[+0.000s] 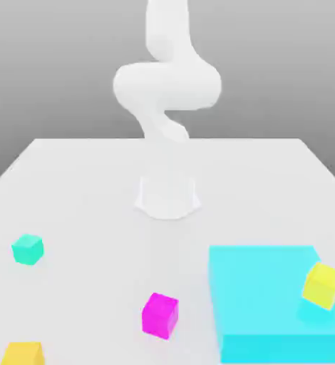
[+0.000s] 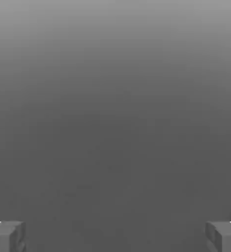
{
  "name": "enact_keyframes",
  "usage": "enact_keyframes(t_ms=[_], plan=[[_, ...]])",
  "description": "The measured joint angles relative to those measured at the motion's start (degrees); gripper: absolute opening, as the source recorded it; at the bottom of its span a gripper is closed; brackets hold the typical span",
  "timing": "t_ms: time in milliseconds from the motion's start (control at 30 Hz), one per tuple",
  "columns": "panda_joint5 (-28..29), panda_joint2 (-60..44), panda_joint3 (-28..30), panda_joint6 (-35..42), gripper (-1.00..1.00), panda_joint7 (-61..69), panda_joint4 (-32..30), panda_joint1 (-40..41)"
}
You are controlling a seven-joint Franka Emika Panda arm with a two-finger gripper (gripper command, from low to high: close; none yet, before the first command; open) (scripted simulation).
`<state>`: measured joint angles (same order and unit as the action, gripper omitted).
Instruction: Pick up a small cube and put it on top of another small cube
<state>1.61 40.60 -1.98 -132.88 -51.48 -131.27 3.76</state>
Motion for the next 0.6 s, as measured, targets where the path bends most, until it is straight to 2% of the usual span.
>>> enact_keyframes(t_ms=[333,600], plan=[[7.91,-21.28,-5.38,-4.29,0.00,-23.78,2.08,12.31],[12.37,-37.83,-4.38,-7.81,0.00,-41.24,3.68,17.59]])
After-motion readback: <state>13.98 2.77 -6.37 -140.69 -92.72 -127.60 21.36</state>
